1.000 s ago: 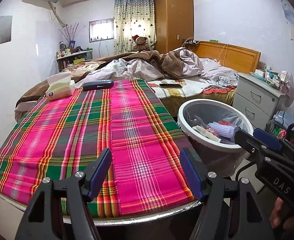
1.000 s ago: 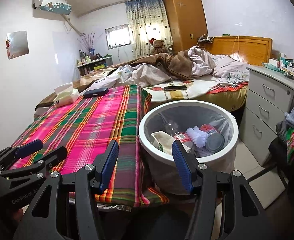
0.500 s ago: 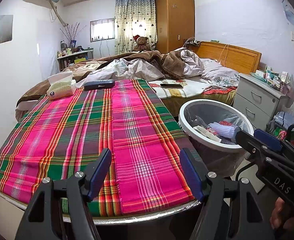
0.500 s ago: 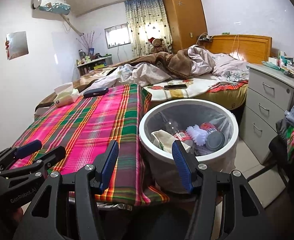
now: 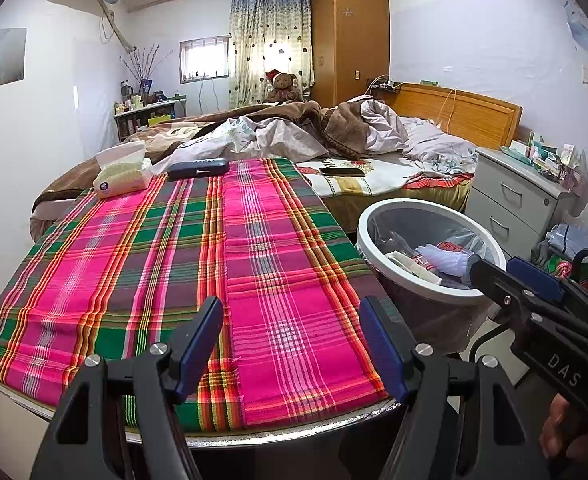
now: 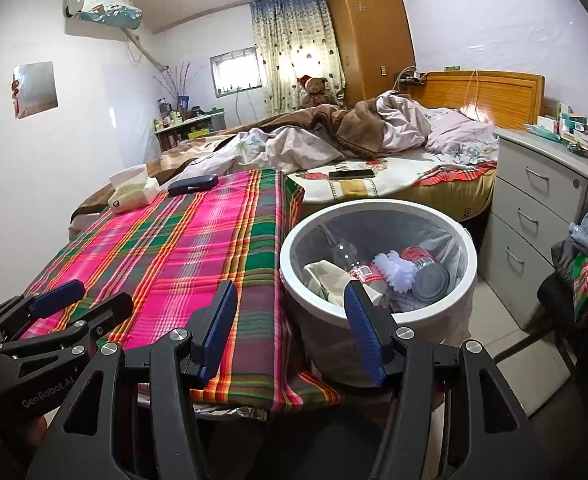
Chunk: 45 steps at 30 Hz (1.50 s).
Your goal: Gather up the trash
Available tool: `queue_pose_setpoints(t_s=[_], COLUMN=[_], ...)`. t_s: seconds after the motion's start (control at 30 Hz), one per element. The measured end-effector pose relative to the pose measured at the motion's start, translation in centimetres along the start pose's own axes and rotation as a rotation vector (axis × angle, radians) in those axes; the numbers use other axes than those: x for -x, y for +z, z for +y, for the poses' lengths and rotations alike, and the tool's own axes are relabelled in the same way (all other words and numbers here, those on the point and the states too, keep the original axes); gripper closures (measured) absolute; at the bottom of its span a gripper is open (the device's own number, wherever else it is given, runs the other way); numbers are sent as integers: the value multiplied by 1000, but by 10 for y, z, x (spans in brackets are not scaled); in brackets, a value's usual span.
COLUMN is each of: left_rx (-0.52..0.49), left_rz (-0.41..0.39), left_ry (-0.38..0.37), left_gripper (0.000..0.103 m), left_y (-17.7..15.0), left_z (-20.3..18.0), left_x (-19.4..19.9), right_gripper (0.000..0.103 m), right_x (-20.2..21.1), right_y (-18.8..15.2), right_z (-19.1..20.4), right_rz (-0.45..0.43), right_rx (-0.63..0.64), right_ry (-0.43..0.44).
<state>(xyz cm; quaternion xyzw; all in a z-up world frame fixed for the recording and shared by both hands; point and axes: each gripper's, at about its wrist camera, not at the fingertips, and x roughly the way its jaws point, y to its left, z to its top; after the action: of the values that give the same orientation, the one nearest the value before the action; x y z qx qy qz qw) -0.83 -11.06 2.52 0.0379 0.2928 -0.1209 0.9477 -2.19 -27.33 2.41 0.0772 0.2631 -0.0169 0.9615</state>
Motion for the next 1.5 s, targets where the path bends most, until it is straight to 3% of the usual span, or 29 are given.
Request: queue_pose_setpoints(t_s=[1.5], left_rx=[4], left_rz=[5], left_ry=[0], left_gripper=[31], left_y=[0], left_z=[0], left_x=[4], right_gripper=[46], right_x=[3], right_y=[0], right_z=[6], right_rz=[3], right_rx=[-1], right_ry=[3])
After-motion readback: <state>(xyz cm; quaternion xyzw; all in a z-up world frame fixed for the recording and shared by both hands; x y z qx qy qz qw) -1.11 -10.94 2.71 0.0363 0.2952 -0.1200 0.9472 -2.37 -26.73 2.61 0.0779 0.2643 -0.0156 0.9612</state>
